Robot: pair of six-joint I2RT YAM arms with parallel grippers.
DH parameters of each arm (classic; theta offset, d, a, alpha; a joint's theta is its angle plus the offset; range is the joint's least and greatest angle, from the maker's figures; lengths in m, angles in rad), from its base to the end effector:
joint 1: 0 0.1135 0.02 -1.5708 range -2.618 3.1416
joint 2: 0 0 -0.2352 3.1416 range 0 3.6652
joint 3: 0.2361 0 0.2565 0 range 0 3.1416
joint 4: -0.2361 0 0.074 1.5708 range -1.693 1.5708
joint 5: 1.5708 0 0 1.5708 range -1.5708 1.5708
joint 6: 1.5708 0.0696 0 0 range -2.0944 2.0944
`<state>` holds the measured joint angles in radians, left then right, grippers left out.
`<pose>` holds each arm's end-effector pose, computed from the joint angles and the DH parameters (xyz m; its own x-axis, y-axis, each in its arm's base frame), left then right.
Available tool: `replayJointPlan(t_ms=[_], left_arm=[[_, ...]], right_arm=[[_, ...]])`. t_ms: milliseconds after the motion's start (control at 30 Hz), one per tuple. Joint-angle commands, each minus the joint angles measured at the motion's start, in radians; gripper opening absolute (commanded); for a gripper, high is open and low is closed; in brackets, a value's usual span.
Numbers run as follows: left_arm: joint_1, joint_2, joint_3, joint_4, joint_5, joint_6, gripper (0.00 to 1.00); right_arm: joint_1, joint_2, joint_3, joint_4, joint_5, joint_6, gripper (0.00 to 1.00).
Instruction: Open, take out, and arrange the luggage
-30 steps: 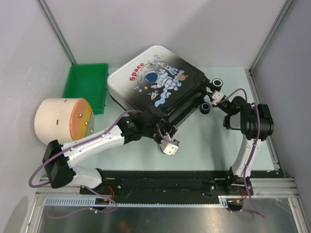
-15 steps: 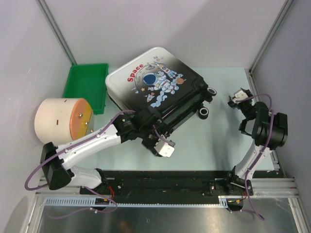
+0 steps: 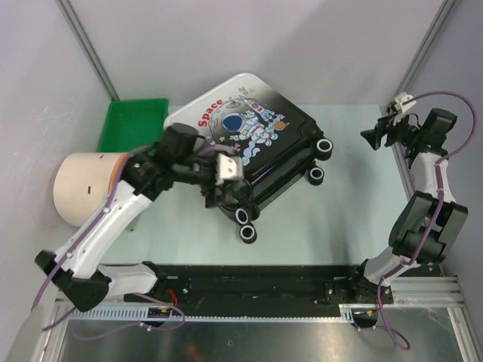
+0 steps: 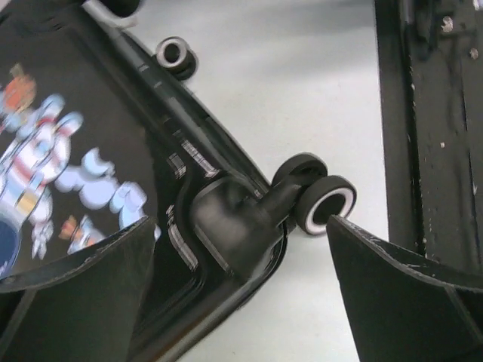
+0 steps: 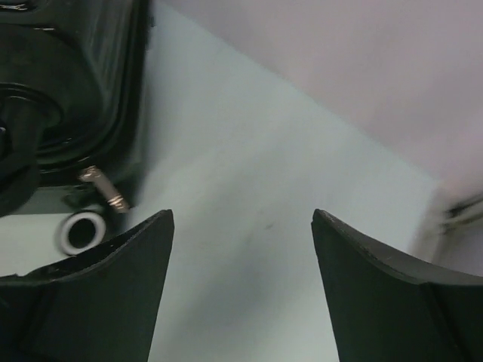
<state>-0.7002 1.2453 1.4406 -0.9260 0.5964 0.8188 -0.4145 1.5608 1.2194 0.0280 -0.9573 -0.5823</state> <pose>0.1857 -0.2076 0.3558 0.2743 0.5590 -0.7825 0.9554 -0.0660 0.2878 0.3719 -0.1015 0.2866 0.0283 -0.3584 -0.9331 -0.5561 0.7700 -0.3126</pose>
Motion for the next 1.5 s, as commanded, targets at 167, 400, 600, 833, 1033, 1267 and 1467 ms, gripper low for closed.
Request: replayJointPlan(t_ms=[167,400,600,833,1033,1267,1467], left_arm=[[0.536,-0.127,-0.179,0.391,0.165,-0.814,1.0],[0.674,-0.078,-0.293,0.539,0.004,-1.171,1.0],[0.685,0.042,-0.31,0.625,0.058,-1.307,1.0],[0.671,0.212,-0.252,0.723,0.143,-1.322,0.98],[0.634,0.368,-0.105,0.736,0.203,-1.239,0.89],[0.611,0.545,0.07,0.734,0.252,-1.143,0.88],[0.61,0.545,0.107,0.734,0.258,-1.097,0.95]], right_arm=[[0.026,0.229,0.161,-0.051,-0.195,0.733,0.87],[0.164,0.298,0.163,0.323,-0.126,1.146,0.87],[0.24,0.331,0.161,0.218,-0.247,1.167,0.82],[0.24,0.278,0.16,-0.383,-0.305,0.704,0.7],[0.224,0.225,0.15,-1.03,-0.373,0.109,0.45],[0.246,0.209,0.071,-1.548,-0.443,-0.416,0.51],[0.041,0.066,-0.001,-0.873,-0.217,0.224,0.63]])
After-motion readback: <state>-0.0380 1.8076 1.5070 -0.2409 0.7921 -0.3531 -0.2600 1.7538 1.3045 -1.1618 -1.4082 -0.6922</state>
